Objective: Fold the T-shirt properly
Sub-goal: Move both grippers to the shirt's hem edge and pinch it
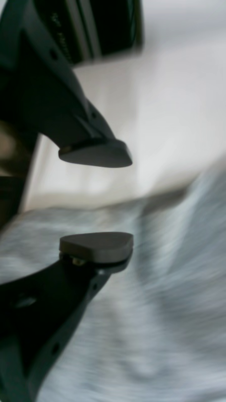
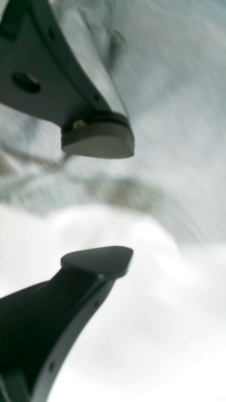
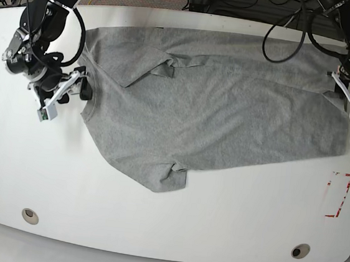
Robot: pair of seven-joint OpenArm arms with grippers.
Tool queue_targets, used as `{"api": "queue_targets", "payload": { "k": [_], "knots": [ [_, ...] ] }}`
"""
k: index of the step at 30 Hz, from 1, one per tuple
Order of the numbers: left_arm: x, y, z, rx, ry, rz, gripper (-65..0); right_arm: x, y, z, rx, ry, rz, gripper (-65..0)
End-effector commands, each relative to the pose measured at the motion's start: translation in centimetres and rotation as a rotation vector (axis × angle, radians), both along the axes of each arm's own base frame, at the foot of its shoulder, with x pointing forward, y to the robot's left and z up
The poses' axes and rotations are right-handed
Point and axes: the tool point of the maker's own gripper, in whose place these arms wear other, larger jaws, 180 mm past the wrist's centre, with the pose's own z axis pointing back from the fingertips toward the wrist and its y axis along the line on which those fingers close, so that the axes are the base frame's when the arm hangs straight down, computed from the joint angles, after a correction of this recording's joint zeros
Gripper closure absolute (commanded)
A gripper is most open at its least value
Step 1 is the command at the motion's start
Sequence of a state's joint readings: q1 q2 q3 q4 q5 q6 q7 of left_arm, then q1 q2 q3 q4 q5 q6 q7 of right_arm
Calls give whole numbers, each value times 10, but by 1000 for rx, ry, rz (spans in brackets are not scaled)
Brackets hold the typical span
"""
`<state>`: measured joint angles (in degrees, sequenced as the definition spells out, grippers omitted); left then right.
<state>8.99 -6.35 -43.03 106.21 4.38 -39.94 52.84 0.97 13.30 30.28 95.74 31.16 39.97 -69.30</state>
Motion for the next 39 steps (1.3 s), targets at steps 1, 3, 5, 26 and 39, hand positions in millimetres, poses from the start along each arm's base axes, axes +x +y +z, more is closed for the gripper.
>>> {"api": "queue_targets", "payload": {
  "k": [1,3,5,26,39],
  "knots": [
    [12,2,21,11,-81,-4,-300,28,-7,22,-45,-74,-14,-423],
    [19,3,31,15,-115,1,-300,44,-9,19,-65,-55,-37,-423],
    [21,5,35,17,-129,7,-300,58,-14,16,-70,-37,-55,-420],
    [24,10,41,30,-142,15,-300,163,37,-34,279,-47,-74,-417],
    [51,44,50,34,-155,33,-358,166,103,-36,369,-35,-9,-327]
  ]
}}
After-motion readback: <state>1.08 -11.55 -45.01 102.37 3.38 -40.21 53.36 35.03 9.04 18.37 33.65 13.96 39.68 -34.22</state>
